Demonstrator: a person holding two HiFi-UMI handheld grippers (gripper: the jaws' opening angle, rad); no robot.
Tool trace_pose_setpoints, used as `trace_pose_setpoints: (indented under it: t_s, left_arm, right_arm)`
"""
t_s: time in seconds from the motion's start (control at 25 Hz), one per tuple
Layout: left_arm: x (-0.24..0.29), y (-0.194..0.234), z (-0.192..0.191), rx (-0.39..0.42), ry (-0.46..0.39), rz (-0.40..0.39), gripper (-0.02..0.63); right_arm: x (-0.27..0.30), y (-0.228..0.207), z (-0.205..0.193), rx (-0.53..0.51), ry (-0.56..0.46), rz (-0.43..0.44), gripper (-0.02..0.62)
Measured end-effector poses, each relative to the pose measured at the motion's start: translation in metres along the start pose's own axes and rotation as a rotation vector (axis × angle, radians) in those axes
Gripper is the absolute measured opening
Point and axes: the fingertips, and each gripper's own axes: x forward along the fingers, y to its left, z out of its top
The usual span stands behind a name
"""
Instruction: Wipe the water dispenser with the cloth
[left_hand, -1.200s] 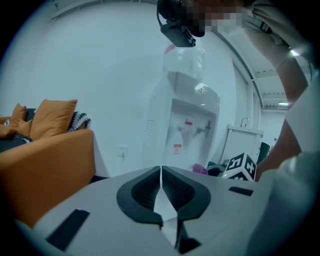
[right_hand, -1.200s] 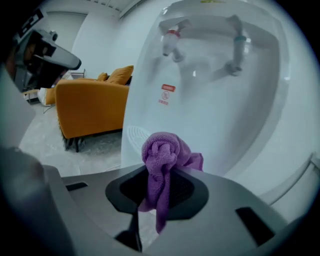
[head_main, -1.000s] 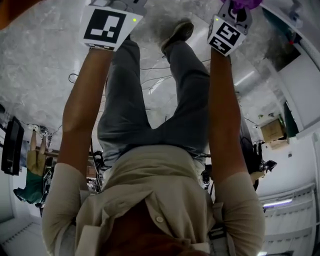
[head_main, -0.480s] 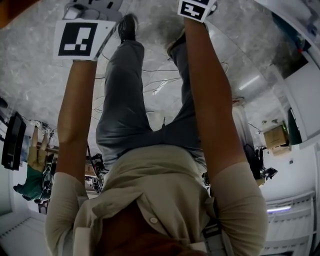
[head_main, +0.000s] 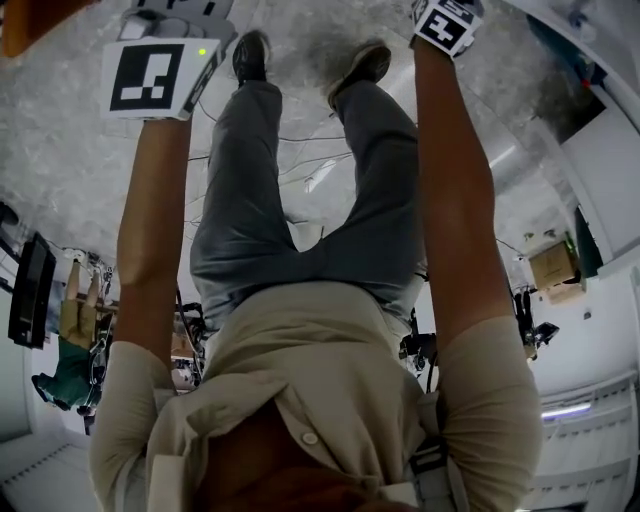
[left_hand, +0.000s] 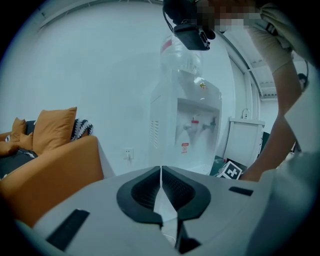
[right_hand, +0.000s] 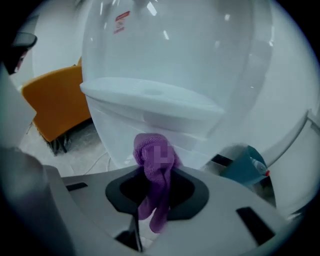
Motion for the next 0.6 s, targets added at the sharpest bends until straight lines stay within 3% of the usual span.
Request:
trace_pose_setpoints:
  t_s: [0.12,0.24,0.6]
  left_arm:
    - [-0.012,-0.007,0.023,0.006,-0.003,-0.015,0.026]
    - [-0.029,-0.012,0.05,0.018,0.011,-0.03,0.026]
    - [-0.111,-0.006,0.174,0.032,-0.046,-0.041,0.026]
  right_arm:
    - [-0.021,-0.031,-0.022,-0.054,0.101,-0.026,0.089]
    - [-0.056,-0.037,-0.011,-0.083,0.116,-0.018,0.091]
    - [-0.214,-0.023,0.081,-0.008,0.047,0.014,0.091]
